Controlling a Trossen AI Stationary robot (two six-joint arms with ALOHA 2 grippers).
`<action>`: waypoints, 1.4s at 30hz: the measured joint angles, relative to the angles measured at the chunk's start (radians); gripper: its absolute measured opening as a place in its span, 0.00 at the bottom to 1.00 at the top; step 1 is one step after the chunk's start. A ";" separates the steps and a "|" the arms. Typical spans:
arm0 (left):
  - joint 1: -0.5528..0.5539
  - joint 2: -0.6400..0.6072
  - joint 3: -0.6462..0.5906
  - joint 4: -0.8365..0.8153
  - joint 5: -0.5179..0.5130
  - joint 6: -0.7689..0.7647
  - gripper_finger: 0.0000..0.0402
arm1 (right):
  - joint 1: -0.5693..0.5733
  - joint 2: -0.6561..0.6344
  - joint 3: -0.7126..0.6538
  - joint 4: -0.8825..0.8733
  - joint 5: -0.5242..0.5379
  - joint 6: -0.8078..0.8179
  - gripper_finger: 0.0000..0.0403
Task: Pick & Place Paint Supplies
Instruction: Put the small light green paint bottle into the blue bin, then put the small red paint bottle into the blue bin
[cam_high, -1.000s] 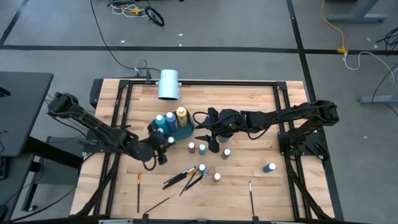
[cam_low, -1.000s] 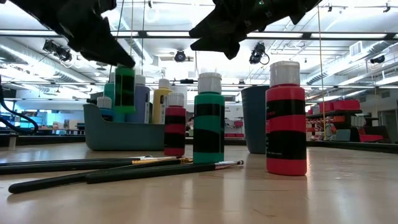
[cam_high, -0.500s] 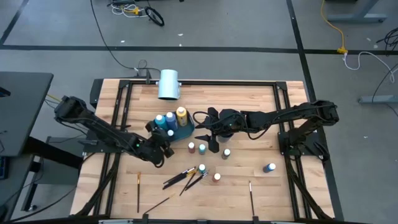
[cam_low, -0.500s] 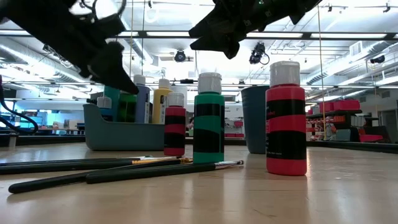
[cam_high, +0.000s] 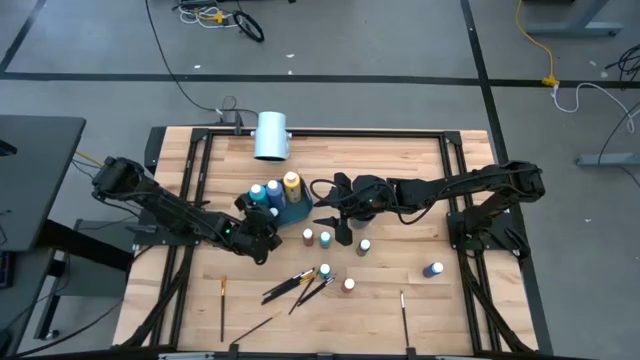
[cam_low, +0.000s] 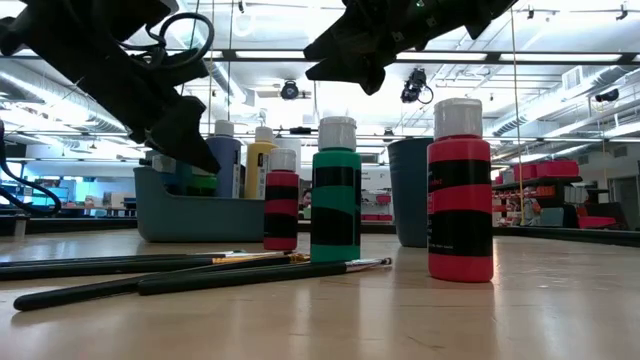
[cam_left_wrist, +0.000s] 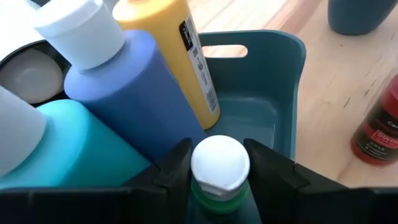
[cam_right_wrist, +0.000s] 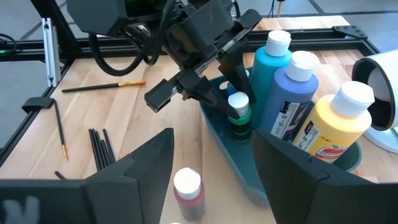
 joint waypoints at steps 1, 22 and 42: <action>0.000 0.000 0.000 0.000 0.001 0.000 0.36 | 0.000 0.000 0.000 -0.002 0.000 0.000 0.55; 0.000 0.000 0.018 -0.011 -0.032 0.095 0.50 | 0.000 0.000 0.000 -0.007 0.000 0.000 0.55; -0.035 -0.030 0.353 -0.169 -0.052 0.420 0.44 | 0.036 0.103 0.000 0.013 -0.001 -0.086 0.55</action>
